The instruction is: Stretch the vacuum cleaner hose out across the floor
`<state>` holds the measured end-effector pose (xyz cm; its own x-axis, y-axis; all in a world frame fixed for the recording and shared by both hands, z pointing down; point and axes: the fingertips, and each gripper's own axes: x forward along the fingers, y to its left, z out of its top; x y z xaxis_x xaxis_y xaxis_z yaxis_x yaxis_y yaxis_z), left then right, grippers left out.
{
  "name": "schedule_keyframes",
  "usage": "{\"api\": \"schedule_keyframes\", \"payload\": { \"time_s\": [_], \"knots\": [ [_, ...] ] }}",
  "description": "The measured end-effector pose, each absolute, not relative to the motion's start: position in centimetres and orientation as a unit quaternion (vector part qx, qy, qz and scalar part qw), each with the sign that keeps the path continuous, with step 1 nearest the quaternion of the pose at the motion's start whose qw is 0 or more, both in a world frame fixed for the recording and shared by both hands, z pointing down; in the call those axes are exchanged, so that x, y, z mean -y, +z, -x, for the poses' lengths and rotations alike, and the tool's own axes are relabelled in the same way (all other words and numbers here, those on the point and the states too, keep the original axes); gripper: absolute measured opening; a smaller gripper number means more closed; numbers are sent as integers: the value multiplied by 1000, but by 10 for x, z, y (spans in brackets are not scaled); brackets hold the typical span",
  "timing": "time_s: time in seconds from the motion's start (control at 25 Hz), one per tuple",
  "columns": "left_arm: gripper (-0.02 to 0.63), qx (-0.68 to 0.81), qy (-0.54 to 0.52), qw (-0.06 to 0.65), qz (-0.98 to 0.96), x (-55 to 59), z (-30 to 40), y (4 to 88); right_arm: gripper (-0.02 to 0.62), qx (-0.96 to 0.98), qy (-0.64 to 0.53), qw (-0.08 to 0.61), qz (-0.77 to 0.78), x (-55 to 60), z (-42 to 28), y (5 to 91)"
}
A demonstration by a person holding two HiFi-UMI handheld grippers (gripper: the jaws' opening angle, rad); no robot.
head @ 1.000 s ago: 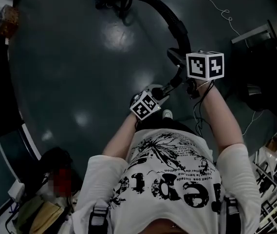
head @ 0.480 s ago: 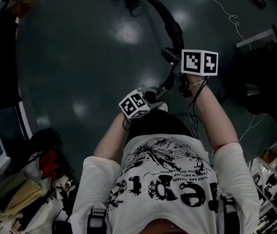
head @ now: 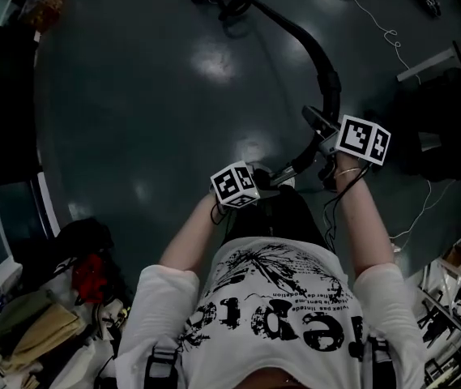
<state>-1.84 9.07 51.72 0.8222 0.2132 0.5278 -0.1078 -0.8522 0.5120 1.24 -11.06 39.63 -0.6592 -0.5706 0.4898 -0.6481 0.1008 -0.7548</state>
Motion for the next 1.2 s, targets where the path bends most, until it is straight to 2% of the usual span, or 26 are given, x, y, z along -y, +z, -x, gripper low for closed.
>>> {"api": "schedule_keyframes", "payload": {
  "time_s": [0.2, 0.4, 0.56, 0.68, 0.8, 0.92, 1.08, 1.2],
  "knots": [
    [127, -86, 293, 283, -909, -148, 13, 508, 38, 712, 551, -7, -436, 56, -39, 397],
    [127, -127, 327, 305, -885, -215, -26, 502, 44, 677, 587, -65, -440, -10, -103, 410],
    [127, -102, 374, 336, -858, -271, -59, 512, 51, 663, 620, -64, -414, -60, -146, 448],
    [127, -51, 396, 356, -845, -314, -81, 529, 62, 673, 631, -22, -386, -91, -149, 475],
    [126, 7, 410, 378, -830, -344, -94, 545, 100, 704, 600, 61, -375, -113, -143, 497],
    [126, 63, 401, 411, -816, -358, -103, 551, 192, 740, 521, 165, -392, -127, -142, 516],
    [121, 114, 370, 449, -805, -366, -102, 554, 254, 758, 415, 248, -438, -138, -142, 526],
    [118, 129, 347, 458, -808, -358, -103, 556, 267, 771, 304, 280, -484, -139, -149, 516]
  ]
}}
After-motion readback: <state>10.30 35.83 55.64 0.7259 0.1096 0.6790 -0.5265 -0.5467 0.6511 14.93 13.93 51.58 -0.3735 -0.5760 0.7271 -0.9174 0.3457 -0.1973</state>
